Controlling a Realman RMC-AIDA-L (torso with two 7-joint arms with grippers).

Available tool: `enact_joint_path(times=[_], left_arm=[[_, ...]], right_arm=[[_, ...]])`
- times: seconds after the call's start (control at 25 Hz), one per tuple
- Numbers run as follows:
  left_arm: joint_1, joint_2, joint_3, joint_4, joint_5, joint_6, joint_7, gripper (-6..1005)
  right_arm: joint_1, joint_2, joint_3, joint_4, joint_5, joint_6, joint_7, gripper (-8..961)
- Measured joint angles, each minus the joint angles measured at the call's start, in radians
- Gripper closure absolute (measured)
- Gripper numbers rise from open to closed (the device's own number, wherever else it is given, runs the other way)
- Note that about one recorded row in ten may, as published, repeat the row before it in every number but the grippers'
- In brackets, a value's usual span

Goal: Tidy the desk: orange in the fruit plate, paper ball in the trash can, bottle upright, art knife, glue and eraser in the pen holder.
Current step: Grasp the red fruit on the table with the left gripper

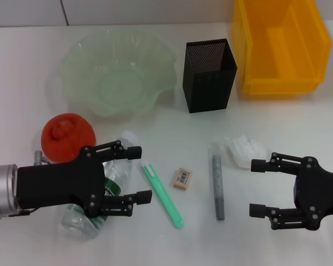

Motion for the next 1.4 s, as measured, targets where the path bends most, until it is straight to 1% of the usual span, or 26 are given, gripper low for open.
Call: enact_joint_path(times=[0.44,0.48,0.52,0.56,0.64,0.68,0.72,0.8,0.84,1.04,1.28,1.4], left_arm=[[0.008,0.000,-0.005,0.004,-0.012,-0.002,0.005,143],[0.021,0.004,-0.061,0.009,-0.013,-0.004,0.023,143],[0.035,0.005,-0.151,0.008,-0.013,-0.006,0.046,143],[0.046,0.004,-0.214,0.006,-0.013,-0.010,0.064,144],[0.046,0.004,-0.214,0.006,-0.013,-0.010,0.064,144],[0.054,0.003,-0.274,0.003,-0.014,-0.016,0.080,145],[0.072,0.000,-0.411,-0.026,-0.014,-0.060,0.117,145],[0.074,0.002,-0.449,-0.061,-0.014,-0.117,0.137,146],[0.075,0.002,-0.460,-0.084,-0.014,-0.173,0.154,146],[0.065,0.004,-0.447,-0.144,-0.009,-0.297,0.185,148],[0.052,0.003,-0.363,-0.170,-0.006,-0.413,0.183,150],[0.044,0.002,-0.348,-0.179,-0.006,-0.471,0.173,151]], right_arm=[[0.004,0.000,0.001,0.000,0.000,0.000,0.000,131],[0.004,0.001,0.001,0.000,0.000,0.000,0.000,131],[0.005,0.001,0.002,0.000,0.000,0.001,0.000,131],[0.005,0.001,0.002,0.000,0.000,0.001,0.000,131],[0.005,0.001,0.002,0.000,0.000,0.001,0.000,131],[0.005,0.001,0.002,0.000,0.000,0.002,0.000,131],[0.005,0.001,0.002,0.000,0.000,0.002,0.000,131],[0.005,0.001,0.002,0.000,0.000,0.007,0.000,131],[0.005,0.001,0.002,0.001,0.000,0.010,0.000,131],[0.006,0.001,-0.002,0.002,0.000,0.015,0.000,131],[0.006,0.001,0.002,0.002,-0.001,0.015,0.000,132],[0.006,0.001,0.002,0.002,-0.001,0.017,0.000,132]])
